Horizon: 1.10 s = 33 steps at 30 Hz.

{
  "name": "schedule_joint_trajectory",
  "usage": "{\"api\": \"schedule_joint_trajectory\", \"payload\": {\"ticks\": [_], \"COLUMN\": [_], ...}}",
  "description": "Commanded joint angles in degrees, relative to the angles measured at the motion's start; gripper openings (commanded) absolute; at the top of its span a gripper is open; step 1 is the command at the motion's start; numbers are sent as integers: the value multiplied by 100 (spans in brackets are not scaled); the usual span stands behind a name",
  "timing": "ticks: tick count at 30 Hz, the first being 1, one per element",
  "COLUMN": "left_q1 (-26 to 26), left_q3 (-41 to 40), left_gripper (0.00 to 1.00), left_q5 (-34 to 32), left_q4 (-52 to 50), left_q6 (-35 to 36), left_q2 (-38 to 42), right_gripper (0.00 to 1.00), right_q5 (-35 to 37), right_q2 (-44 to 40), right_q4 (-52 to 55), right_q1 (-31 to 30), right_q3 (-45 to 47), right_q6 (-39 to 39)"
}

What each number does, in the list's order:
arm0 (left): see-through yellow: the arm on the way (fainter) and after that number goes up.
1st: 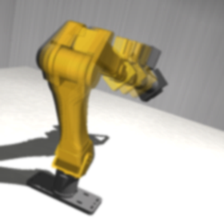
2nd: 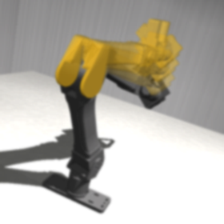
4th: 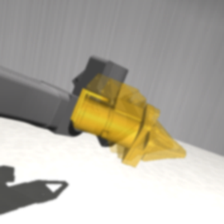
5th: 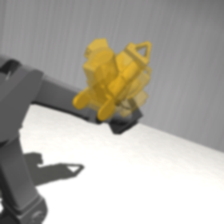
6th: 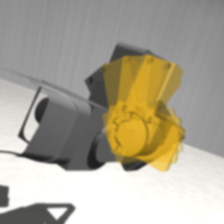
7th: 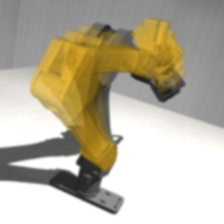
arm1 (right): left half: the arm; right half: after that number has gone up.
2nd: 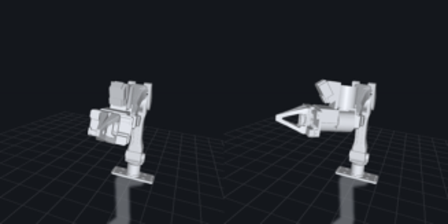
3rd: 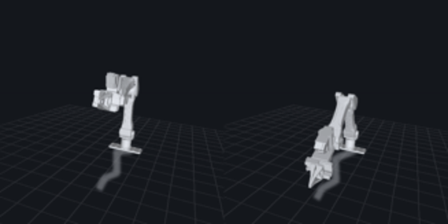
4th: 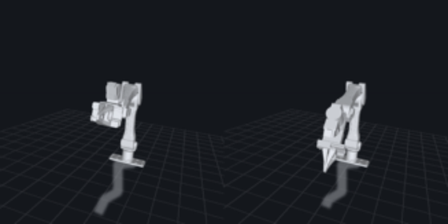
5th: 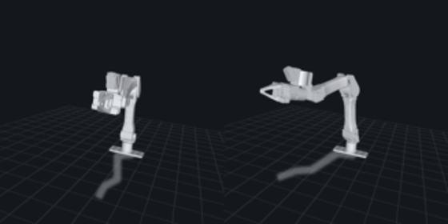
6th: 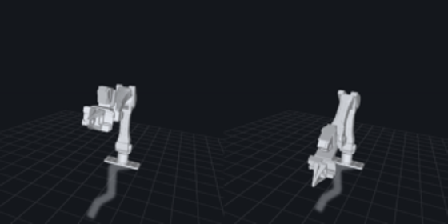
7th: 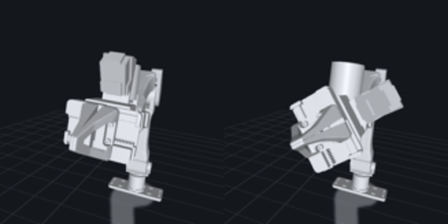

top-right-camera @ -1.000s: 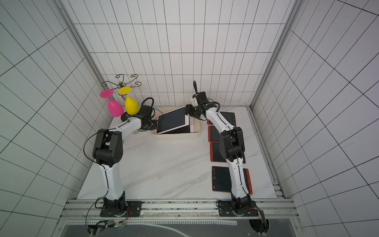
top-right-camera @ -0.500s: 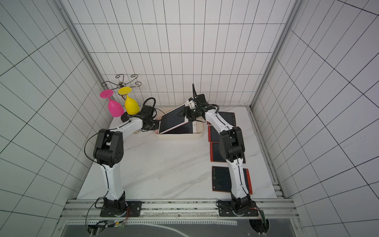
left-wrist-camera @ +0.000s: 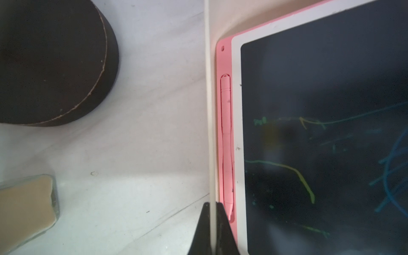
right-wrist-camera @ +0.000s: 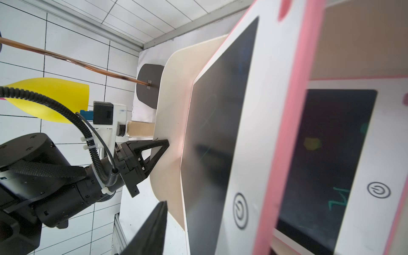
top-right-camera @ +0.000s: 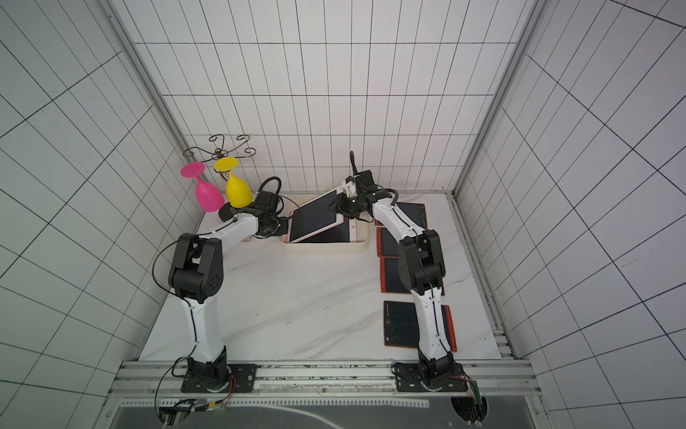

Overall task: Take out the writing tablet from the storage box
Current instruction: Pick up the writing tablet from the storage box.

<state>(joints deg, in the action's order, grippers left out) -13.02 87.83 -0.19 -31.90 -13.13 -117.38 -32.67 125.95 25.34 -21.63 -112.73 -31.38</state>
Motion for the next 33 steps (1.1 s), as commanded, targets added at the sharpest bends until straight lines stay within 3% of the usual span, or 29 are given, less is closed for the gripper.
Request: {"api": "schedule_joint_trajectory", "payload": {"ticks": [1,7,12,16,23,33], "left_q1": [6,1,9,5,10,39], "left_q3": [-8,-21,-80,-108,-117,15], "left_gripper": [0,0,0,0,0,0], "left_q5": [-103,-120,-105,-159,-124,18], "left_q4": [287,261,250,186,224,252], "left_q6": [-290,-400,-573,-856,-987,-577], "left_q2": [326,383,409,409,400,339], "right_gripper": [41,22,16,0,0,0], "right_q5": [261,235,230,174,-80,-494], "right_q2": [-317,-264,-251,-299,-478,-874], "right_q4": [49,49,44,32,-49,-448], "right_q1": [53,53,62,84,255,609], "right_q3": [211,226,310,398,510,908], "right_q6": [200,207,243,226,116,-165]}}
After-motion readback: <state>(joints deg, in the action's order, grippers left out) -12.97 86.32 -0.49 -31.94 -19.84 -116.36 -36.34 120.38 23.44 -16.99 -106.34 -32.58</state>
